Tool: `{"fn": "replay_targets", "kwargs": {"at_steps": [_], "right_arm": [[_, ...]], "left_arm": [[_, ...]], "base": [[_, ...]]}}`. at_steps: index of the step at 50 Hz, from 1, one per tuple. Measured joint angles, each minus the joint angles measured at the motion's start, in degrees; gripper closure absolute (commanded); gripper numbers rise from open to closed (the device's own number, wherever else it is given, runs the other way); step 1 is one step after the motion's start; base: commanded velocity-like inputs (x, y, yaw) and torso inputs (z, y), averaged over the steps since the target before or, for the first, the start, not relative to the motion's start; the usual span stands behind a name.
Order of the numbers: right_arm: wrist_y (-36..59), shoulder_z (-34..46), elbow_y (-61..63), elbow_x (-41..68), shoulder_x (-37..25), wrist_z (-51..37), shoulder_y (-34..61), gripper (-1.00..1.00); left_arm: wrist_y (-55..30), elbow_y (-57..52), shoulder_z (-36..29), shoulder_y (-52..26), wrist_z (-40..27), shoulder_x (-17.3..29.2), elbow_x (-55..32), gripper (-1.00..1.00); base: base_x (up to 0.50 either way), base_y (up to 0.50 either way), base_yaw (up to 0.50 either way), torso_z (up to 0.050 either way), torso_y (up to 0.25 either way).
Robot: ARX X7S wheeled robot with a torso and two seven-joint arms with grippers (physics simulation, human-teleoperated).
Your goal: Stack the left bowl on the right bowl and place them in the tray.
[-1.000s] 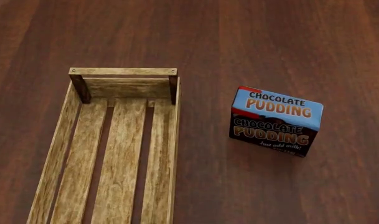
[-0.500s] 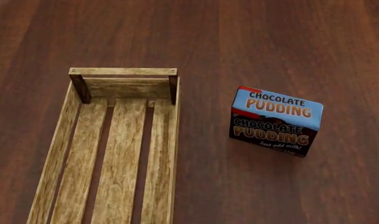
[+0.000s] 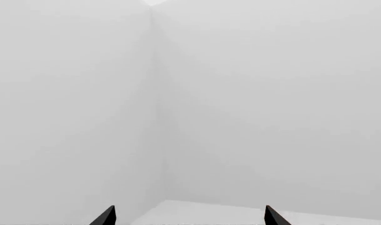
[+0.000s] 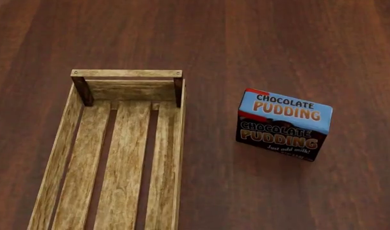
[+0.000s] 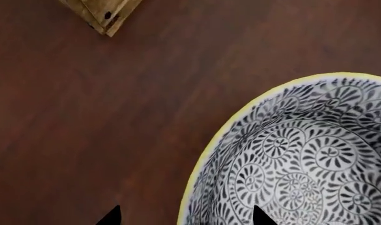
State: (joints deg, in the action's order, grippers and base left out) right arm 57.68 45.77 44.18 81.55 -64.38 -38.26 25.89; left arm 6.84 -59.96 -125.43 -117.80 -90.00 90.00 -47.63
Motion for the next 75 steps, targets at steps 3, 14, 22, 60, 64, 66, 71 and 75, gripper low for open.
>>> {"fn": "replay_targets", "kwargs": {"at_steps": [3,14,22,60,64,66,71,75], "right_arm": [[-0.1,0.3,-0.5,-0.9,-0.1,0.7,-0.5,-1.0],[-0.4,1.4,-2.4,-3.6,-0.1,2.7,-1.8,-1.0],[-0.1,1.5,-3.0,-4.5,-0.2,2.9,-1.5,1.0],[7.9,-0.5,3.2,18.6,0.8,-16.3,14.6,1.0],[8.7,-0.1,3.5,21.3,1.5,-18.9,16.8,1.0],[9.1,0.0,3.6,22.6,1.7,-20.0,17.9,1.0],[10.4,0.6,3.7,26.4,2.3,-22.8,21.5,1.0],[11.8,1.2,3.3,30.1,2.8,-25.0,25.7,1.0]], "left_arm": [[0.1,0.0,0.1,0.2,0.0,0.0,0.0,-1.0],[0.4,0.2,0.5,0.9,0.0,0.0,0.1,-1.0],[0.5,0.1,0.8,1.4,0.0,0.0,0.2,-1.0],[0.7,0.0,2.6,3.0,0.0,0.0,0.4,-1.0],[0.8,0.0,2.8,3.2,0.0,0.0,0.5,-1.0],[0.8,0.0,2.9,3.3,0.0,0.0,0.5,-1.0],[0.9,0.0,3.1,3.5,0.0,0.0,0.6,-1.0],[1.0,0.0,3.2,3.7,0.0,0.0,0.7,-1.0]], "base": [[0.0,0.0,0.0,0.0,0.0],[0.0,0.0,0.0,0.0,0.0],[0.0,0.0,0.0,0.0,0.0],[0.0,0.0,0.0,0.0,0.0],[0.0,0.0,0.0,0.0,0.0],[0.0,0.0,0.0,0.0,0.0],[0.0,0.0,0.0,0.0,0.0],[0.0,0.0,0.0,0.0,0.0]]}}
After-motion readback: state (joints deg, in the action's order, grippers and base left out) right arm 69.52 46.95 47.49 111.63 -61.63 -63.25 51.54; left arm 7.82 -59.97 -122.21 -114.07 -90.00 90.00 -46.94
